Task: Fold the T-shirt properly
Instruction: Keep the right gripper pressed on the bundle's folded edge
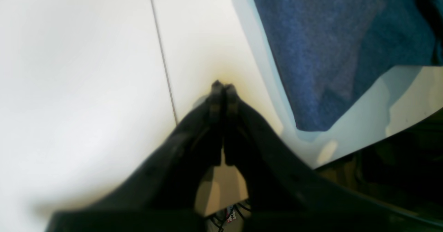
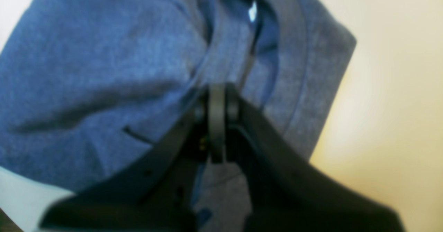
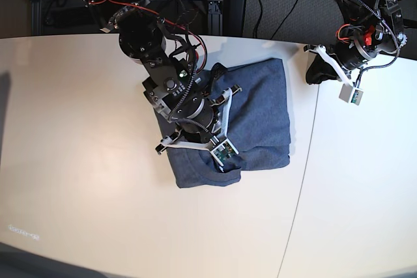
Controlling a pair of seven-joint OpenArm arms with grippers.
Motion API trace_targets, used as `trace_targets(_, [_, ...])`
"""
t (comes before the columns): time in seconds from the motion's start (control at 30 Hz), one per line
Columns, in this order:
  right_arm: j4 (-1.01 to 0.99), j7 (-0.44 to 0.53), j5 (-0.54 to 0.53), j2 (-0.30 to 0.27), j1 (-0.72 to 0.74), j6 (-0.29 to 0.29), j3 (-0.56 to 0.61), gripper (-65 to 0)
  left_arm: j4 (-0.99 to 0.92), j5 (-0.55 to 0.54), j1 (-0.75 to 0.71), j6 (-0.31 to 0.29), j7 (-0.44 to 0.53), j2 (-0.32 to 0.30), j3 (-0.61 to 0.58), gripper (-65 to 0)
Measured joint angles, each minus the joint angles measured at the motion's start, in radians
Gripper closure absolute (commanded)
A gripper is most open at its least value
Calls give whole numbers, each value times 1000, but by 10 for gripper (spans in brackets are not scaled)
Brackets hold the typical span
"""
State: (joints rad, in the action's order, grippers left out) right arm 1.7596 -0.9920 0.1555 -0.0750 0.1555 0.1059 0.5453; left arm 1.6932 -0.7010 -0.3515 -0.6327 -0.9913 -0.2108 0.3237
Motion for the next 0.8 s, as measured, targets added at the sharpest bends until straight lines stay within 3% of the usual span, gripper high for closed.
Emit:
trace_targets(0.23, [0,4,-56,5,0,2,1,0,0,0,0,0,0,0,0,0])
trace_targets(0.37, [0,5,-89,36,0,3,3,0,0,0,0,0,0,0,0,0])
trace_targets(0.47, [0,15,-88,45,0,14,6,0,0,-1,0,0,0,0,0,0])
trace_targets(0.57, [0,14,-22,41,0,14,5,0,0,0,0,0,0,0,0,0])
trace_targets(0.6, [0,15,-1,41,0,14,4,-20,0,0,0,0,0,0,0,0])
trace_targets(0.67, [0,17,19,41,0,14,-2,-123,0,0,0,0,0,0,0,0])
trace_targets(0.7, [0,26,21,41,0,14,-6,-123,0,-1,0,0,0,0,0,0])
trace_targets(0.73, [0,37,21,42,0,14,-12,-103,0,-1,0,0,0,0,0,0])
trace_targets(0.8, [0,68,18,42,1,16,-31,0,0,0,0,0,0,0,0,0])
